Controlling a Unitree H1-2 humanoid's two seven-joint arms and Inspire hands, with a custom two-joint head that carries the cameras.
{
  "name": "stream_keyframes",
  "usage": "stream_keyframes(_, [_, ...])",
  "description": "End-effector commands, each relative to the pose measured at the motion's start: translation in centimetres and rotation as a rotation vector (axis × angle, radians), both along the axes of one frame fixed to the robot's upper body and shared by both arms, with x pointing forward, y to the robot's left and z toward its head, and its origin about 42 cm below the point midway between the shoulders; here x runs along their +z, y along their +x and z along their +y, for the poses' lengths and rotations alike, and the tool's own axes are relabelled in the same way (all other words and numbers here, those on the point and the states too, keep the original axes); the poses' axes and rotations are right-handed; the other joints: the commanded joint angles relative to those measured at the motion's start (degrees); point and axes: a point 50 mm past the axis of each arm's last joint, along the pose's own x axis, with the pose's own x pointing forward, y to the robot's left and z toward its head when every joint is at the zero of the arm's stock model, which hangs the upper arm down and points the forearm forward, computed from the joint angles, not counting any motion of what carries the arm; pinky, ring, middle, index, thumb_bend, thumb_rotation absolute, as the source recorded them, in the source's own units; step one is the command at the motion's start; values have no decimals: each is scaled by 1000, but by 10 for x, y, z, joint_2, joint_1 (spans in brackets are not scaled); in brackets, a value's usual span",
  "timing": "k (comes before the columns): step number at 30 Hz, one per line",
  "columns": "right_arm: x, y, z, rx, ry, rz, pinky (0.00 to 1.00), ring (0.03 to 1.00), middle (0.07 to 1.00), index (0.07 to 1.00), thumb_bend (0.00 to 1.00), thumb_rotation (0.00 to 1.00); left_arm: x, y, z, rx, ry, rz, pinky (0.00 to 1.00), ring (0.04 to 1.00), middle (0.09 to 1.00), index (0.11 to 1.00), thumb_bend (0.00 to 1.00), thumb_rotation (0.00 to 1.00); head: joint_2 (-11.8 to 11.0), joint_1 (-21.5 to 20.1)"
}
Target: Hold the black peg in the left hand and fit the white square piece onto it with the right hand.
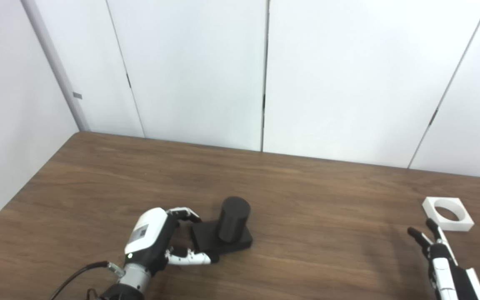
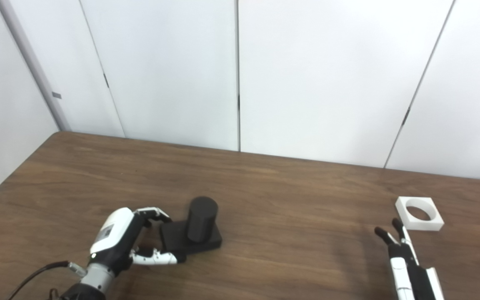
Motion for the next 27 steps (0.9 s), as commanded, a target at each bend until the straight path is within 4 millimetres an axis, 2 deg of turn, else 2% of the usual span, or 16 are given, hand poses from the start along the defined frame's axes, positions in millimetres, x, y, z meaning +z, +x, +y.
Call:
stream_keyframes(1, [-12, -36, 2, -24, -1, 72, 1000, 955, 879, 982, 467, 1000, -16, -19, -19, -136, -34, 129, 644, 743, 711, 486, 517, 45, 6, -6])
stream_keyframes(10, [-6, -36, 10, -26, -2, 82, 1000, 942, 864, 968, 500, 1000, -25, -47, -36, -325, 24, 178, 694, 794, 736, 487, 518, 43, 38, -45])
stream_keyframes(15, [-2, -36, 15, -25, -9, 78, 1000, 929, 857, 961, 502, 1000, -32, -61, -44, -385, 74, 144, 822, 832, 747, 487, 519, 44, 55, -66])
stream_keyframes(20, [1, -35, 20, -17, -9, 75, 1000, 937, 866, 965, 513, 1000, -35, -65, -47, -448, 93, 144, 888, 839, 750, 487, 520, 45, 71, -84])
stream_keyframes(27, [4, -33, 22, -30, -12, 83, 1000, 921, 856, 957, 523, 1000, -39, -66, -50, -475, 121, 139, 871, 822, 739, 487, 520, 46, 74, -85])
